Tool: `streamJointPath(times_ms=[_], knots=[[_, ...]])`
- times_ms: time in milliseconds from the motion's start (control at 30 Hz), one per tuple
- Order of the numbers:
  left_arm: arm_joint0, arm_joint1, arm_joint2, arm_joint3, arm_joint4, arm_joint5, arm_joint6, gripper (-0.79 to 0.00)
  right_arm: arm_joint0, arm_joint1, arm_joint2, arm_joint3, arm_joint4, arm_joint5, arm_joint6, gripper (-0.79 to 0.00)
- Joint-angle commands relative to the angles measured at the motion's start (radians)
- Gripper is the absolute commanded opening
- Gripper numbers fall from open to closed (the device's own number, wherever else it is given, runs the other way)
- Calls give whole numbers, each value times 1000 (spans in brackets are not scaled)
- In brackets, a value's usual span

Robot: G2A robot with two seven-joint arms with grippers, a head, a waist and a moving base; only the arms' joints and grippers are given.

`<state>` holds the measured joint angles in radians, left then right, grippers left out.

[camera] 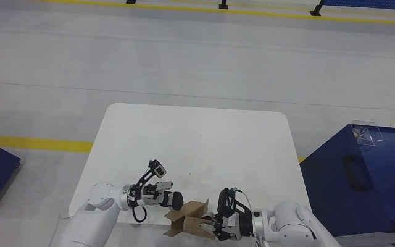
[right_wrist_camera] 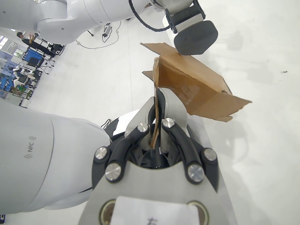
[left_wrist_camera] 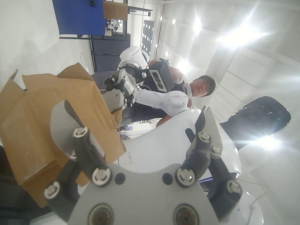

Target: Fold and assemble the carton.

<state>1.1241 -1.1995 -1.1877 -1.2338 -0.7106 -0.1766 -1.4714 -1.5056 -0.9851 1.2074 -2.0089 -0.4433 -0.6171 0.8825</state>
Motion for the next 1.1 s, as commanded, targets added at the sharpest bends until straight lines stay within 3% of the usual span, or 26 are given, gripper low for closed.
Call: streamJointPath(times_ms=[0,33,167,267,367,500,700,1067], knots=[[0,0,0,0,0,-1,0,0,-1,-1,1,0,10,11,-24,-785],[0,0,-1,-1,7,-6,11,0,-1,-2,5,1,19,16,-48,-785],[12,15,-55,-41,169,-181,118,0,-5,1,42,10,60,53,-105,-785],[62,37,-142,-142,317,-324,196,0,-6,4,71,13,108,77,-109,-785],[129,59,-215,-275,472,-366,224,0,-4,7,89,21,166,93,-98,-785],[207,77,-265,-422,674,-323,269,0,16,11,91,44,241,90,-54,-785],[272,92,-256,-581,936,-203,293,0,43,14,75,81,354,92,18,-785],[254,95,-151,-621,1073,-82,328,0,48,18,33,73,352,80,59,-785]])
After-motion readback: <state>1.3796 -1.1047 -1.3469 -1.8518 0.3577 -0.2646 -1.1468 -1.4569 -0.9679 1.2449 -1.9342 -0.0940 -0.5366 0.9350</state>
